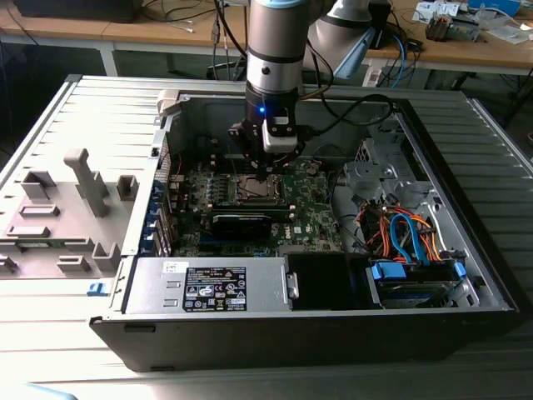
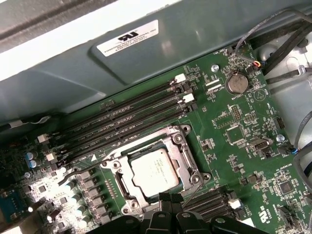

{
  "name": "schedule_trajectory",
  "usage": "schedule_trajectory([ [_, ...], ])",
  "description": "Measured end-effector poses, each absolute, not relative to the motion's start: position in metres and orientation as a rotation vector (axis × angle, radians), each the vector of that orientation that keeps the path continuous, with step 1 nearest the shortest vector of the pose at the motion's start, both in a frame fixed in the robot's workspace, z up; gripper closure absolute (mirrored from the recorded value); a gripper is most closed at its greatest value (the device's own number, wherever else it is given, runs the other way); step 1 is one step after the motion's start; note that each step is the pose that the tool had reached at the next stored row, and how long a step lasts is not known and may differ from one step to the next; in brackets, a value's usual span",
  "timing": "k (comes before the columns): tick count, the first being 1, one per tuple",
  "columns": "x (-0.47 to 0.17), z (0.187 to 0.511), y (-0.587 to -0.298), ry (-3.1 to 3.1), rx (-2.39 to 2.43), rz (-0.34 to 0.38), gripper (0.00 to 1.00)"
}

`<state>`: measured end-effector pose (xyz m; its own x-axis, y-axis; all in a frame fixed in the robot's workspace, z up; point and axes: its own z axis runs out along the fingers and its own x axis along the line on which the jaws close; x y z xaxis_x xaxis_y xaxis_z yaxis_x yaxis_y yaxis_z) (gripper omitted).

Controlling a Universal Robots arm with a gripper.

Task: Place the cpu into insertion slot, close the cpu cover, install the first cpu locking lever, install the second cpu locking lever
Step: 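Install the first cpu locking lever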

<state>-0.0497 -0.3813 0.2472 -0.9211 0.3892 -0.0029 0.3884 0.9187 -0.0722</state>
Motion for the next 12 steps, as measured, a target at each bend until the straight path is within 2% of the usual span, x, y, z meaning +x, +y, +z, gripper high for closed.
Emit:
schedule_trajectory([
  [12,-0.0497,0.2472,-0.3814,-3.072,-0.594,0.112,0.89],
])
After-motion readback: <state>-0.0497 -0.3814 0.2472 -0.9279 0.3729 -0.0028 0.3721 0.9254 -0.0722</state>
